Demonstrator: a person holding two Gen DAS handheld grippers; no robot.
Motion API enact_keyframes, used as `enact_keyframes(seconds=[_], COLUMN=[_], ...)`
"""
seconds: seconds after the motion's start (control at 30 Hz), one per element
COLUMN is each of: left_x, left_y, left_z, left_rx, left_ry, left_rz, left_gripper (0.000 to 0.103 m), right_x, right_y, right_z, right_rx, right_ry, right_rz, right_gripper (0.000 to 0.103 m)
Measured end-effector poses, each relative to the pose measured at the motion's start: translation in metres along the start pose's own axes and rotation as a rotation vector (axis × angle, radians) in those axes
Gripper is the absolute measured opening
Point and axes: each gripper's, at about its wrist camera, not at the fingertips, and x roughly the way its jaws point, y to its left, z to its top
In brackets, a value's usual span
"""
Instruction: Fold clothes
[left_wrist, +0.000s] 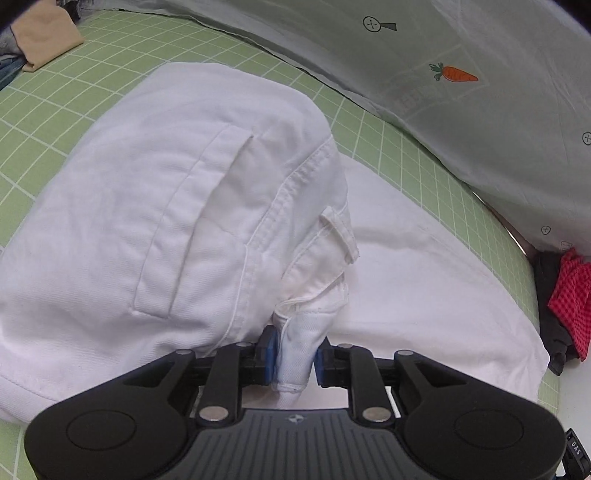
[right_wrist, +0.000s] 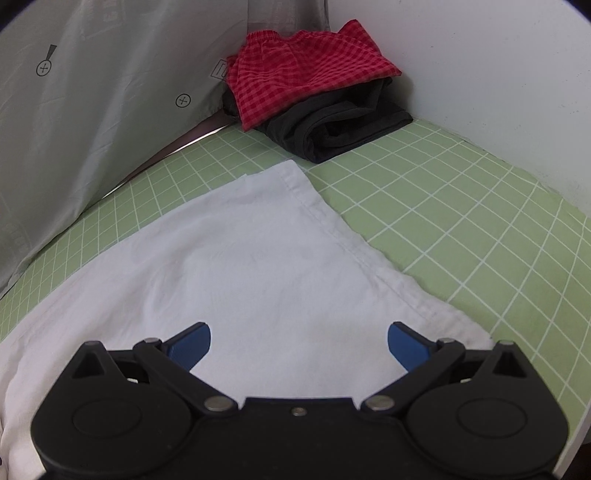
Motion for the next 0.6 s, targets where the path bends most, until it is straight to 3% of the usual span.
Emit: enact_keyframes(seconds=[0.13,0.23,0.4,0.47,0.6], left_x=[-0.008,-0.017,-0.028,-0.036,-0.054], left_y=[-0.011,-0.018,-0.026,-0.025,-0.024], left_z=[0.003,0.009,0.021,0.027,0.037], left_rx=[0.042,0.049,0.046,0.022,0.038], left_ry=[0.010,0.000,-0.033,-0.062,-0.146], left_rz=[-0.014,-0.042,-0.055,-0.073,-0.053], left_gripper=[0.054,0.066,0.072,0.080,0.084], right_x=[0.009,0.013,0.012,0.011,0.009], right_y=[0.006,0.007,0.000,-0.003,-0.009], right_z=[0.002,-0.004,-0.014,-0.016,-0.015], right_rx=[-0.024,-0.013,0.043,0.048,0.065], right_ry=[0.011,0.013,0.026,0.024,0.014], right_rz=[0.015,0.003,-0.002,-0.018,-0.044], right_gripper=[0.103,0.103,0.103,0.103,0.103])
